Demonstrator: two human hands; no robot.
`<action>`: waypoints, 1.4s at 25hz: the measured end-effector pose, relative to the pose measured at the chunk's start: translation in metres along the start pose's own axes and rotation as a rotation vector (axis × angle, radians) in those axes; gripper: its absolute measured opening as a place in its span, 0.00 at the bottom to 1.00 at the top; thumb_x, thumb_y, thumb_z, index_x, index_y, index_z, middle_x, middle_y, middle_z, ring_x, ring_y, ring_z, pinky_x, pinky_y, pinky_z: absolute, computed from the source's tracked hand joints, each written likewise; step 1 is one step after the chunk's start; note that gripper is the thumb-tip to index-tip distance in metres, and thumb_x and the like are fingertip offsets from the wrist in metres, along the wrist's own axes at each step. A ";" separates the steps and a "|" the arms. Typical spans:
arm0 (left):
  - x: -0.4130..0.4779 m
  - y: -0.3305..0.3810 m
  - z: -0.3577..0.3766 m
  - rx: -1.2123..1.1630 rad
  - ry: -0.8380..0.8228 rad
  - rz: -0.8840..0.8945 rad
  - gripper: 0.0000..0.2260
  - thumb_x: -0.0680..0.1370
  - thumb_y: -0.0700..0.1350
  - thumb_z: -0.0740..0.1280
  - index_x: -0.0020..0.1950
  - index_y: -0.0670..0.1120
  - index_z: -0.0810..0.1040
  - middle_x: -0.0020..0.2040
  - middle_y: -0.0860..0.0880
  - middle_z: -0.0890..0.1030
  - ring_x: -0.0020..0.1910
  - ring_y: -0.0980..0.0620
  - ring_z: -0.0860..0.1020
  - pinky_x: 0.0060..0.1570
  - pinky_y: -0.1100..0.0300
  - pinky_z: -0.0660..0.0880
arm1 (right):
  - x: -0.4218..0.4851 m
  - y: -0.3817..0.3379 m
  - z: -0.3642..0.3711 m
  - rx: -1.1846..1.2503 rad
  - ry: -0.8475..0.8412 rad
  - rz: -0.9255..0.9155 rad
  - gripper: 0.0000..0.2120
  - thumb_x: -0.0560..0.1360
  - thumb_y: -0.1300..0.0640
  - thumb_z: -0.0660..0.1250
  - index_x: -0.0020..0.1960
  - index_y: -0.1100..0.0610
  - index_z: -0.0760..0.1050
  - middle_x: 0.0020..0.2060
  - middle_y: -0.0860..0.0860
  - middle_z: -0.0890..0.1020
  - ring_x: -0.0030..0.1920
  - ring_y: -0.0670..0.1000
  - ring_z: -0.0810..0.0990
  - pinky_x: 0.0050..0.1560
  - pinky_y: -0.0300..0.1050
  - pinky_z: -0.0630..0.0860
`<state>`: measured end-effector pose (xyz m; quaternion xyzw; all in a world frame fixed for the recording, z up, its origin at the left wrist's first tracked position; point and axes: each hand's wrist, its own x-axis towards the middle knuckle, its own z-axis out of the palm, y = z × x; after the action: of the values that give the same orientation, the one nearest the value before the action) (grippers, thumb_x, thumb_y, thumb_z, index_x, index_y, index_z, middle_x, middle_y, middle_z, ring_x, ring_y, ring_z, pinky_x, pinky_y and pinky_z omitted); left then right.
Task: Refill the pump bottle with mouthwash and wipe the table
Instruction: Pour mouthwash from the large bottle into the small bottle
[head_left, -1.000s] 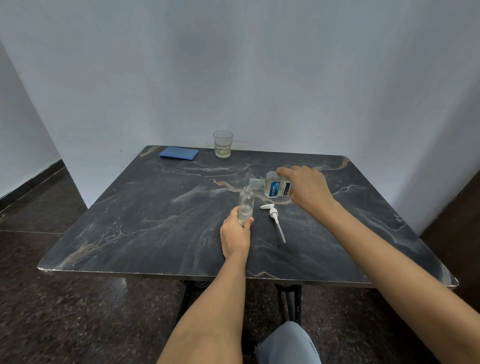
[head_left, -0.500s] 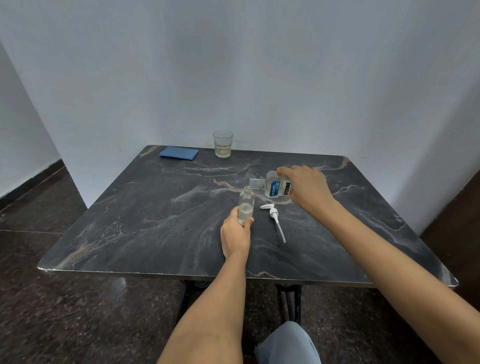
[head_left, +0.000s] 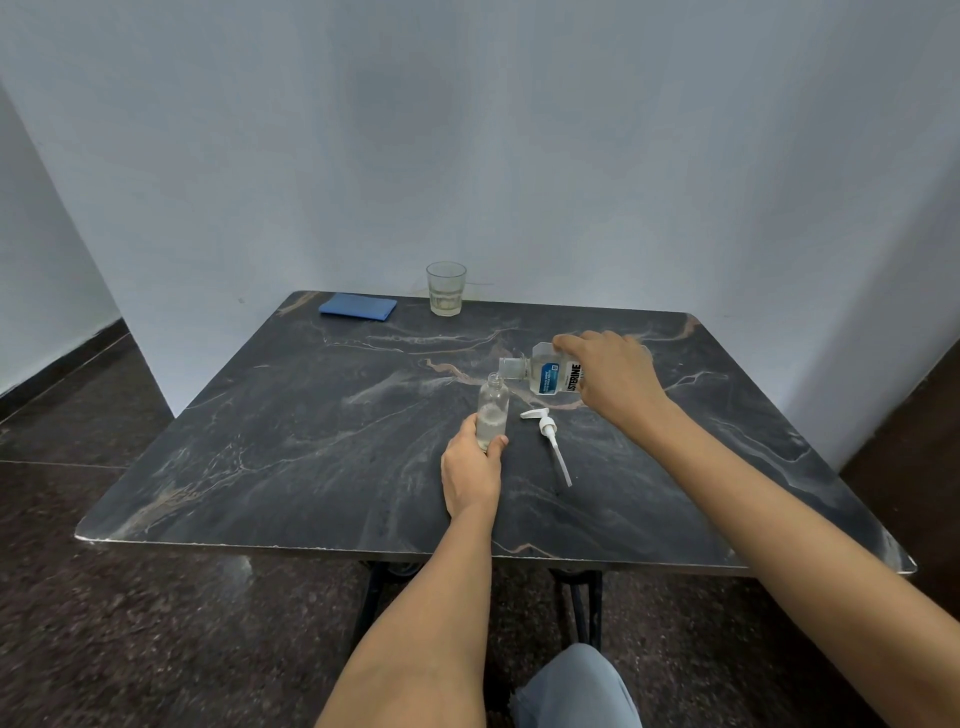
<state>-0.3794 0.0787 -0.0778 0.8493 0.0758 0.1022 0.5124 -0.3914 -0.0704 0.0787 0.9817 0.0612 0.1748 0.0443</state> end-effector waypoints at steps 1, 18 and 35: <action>0.000 0.000 0.000 -0.002 0.002 0.001 0.16 0.77 0.50 0.68 0.65 0.51 0.74 0.55 0.48 0.82 0.55 0.47 0.79 0.58 0.47 0.75 | 0.000 0.000 0.000 -0.001 -0.003 -0.001 0.25 0.74 0.66 0.64 0.69 0.50 0.68 0.57 0.53 0.80 0.57 0.57 0.76 0.55 0.52 0.70; -0.001 0.002 -0.001 -0.007 0.004 -0.006 0.16 0.77 0.50 0.68 0.65 0.52 0.74 0.55 0.49 0.82 0.55 0.47 0.78 0.58 0.48 0.75 | 0.001 -0.001 -0.001 -0.040 0.003 -0.017 0.25 0.74 0.66 0.63 0.68 0.50 0.68 0.56 0.53 0.80 0.55 0.57 0.77 0.56 0.51 0.70; 0.000 0.000 0.000 0.011 0.006 0.008 0.16 0.77 0.50 0.69 0.64 0.52 0.74 0.55 0.48 0.82 0.55 0.47 0.79 0.57 0.48 0.76 | 0.003 -0.004 -0.003 -0.055 -0.004 -0.017 0.24 0.75 0.66 0.62 0.68 0.50 0.68 0.56 0.53 0.79 0.56 0.57 0.76 0.57 0.50 0.69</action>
<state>-0.3794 0.0788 -0.0774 0.8521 0.0743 0.1066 0.5070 -0.3906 -0.0657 0.0822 0.9799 0.0644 0.1739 0.0728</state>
